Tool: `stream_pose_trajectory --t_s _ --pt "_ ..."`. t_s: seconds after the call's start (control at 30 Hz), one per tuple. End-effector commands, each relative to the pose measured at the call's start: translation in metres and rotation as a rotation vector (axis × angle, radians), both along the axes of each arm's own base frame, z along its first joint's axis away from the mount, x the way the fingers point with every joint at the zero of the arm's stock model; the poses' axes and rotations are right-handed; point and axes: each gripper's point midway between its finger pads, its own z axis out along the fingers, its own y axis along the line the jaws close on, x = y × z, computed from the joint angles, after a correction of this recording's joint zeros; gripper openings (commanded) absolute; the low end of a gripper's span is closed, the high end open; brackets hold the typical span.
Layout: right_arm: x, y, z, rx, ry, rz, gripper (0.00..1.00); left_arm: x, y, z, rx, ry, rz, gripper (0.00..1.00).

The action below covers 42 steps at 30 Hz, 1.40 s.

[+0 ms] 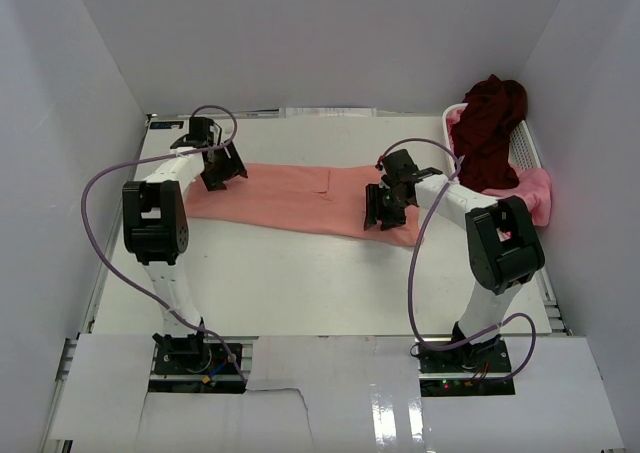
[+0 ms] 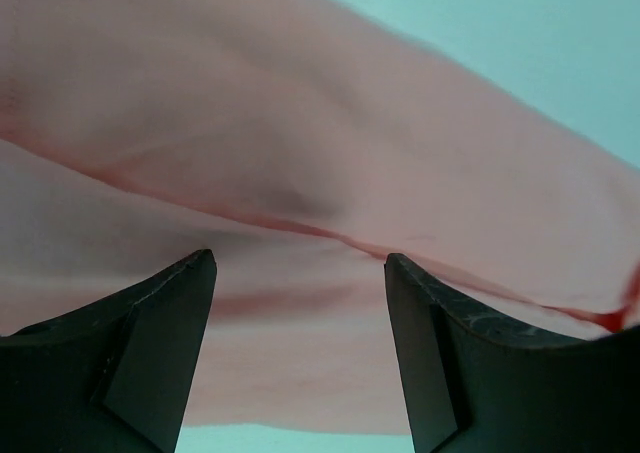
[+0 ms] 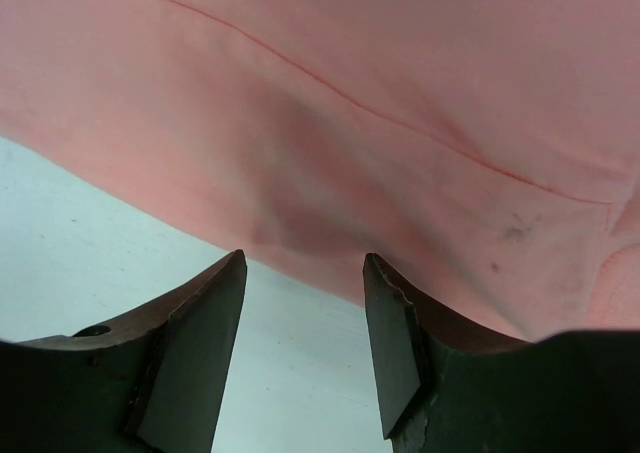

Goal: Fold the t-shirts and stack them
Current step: Fold the other side of the tshirt into a rectangle, then rotate the tshirt 90 degrees

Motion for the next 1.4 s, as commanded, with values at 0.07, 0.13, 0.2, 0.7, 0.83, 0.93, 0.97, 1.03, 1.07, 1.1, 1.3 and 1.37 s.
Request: stream_pose_trajectory --t_s 0.07,0.13,0.2,0.7,0.83,0.93,0.97,1.03,1.07,1.1,1.3,1.37 --pt "0.006 -0.011 0.004 -0.066 -0.047 -0.009 0.57 0.005 -0.01 -0.001 0.038 -0.004 -0.058 0.79" --pt "0.006 -0.013 0.003 -0.074 -0.044 -0.012 0.57 0.01 -0.008 -0.003 0.05 -0.007 -0.05 0.79" --pt "0.007 -0.015 0.0 -0.09 -0.04 -0.014 0.57 0.014 -0.005 -0.008 0.071 -0.004 -0.049 0.78" --pt "0.028 -0.026 -0.033 -0.219 0.022 -0.049 0.56 -0.018 0.039 -0.046 0.283 0.162 0.083 0.78" --pt "0.046 -0.023 -0.03 -0.224 0.011 -0.065 0.56 -0.042 0.049 -0.058 0.322 0.237 0.129 0.78" --pt "0.061 -0.024 -0.03 -0.233 0.012 -0.079 0.56 -0.061 0.05 -0.066 0.32 0.281 0.138 0.78" --pt "0.065 -0.024 -0.03 -0.239 0.009 -0.081 0.56 -0.07 0.049 -0.072 0.316 0.304 0.135 0.78" --pt "0.079 -0.024 -0.028 -0.234 0.0 -0.086 0.56 -0.079 0.045 -0.075 0.299 0.323 0.13 0.78" --pt "0.084 -0.023 -0.028 -0.239 -0.009 -0.084 0.56 -0.083 0.042 -0.074 0.282 0.326 0.125 0.78" --pt "0.09 -0.025 -0.027 -0.24 -0.016 -0.087 0.56 -0.093 0.037 -0.079 0.251 0.351 0.114 0.77" --pt "0.139 -0.017 -0.022 -0.189 -0.068 -0.101 0.56 -0.139 0.005 -0.08 0.215 0.396 0.06 0.78" --pt "0.151 -0.015 -0.027 -0.17 -0.063 -0.103 0.57 -0.151 -0.007 -0.08 0.173 0.414 0.046 0.78"
